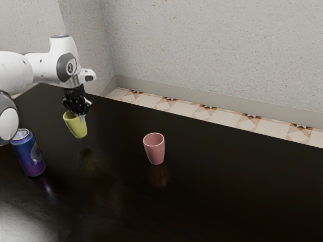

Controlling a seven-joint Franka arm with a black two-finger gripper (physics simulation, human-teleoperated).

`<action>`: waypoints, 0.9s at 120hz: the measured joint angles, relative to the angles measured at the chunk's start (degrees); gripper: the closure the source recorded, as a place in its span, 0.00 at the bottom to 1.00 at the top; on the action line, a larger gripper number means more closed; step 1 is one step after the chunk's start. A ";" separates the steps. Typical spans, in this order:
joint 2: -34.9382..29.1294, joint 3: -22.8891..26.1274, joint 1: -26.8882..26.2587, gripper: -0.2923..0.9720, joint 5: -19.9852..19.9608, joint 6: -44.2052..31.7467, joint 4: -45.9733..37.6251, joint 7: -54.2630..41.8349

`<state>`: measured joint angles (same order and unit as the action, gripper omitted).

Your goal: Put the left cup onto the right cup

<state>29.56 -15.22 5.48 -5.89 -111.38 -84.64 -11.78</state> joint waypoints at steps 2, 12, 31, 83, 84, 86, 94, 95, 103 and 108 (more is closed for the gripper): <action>-0.45 -0.10 -0.22 0.84 0.03 0.03 -0.24 -0.01; -2.26 -0.45 -1.10 0.84 0.28 0.25 -1.02 -0.05; -5.36 -0.68 -2.96 0.84 1.19 0.84 -1.78 -0.11; -12.26 -0.95 -9.56 0.84 3.20 4.59 -3.13 -0.20; -12.29 -0.96 -9.74 0.84 3.22 4.63 -3.16 -0.21; -12.36 -0.96 -10.11 0.84 3.25 4.70 -3.21 -0.21; -12.71 -0.95 -11.64 0.84 3.36 4.95 -3.58 -0.22; -12.74 -0.95 -11.86 0.84 3.36 4.98 -3.62 -0.22; -13.10 -0.95 -13.54 0.84 3.42 5.14 -3.98 -0.23; -13.41 -0.95 -14.49 0.84 3.45 5.20 -4.11 -0.23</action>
<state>16.15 -16.17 -9.01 -2.44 -106.18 -88.76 -12.01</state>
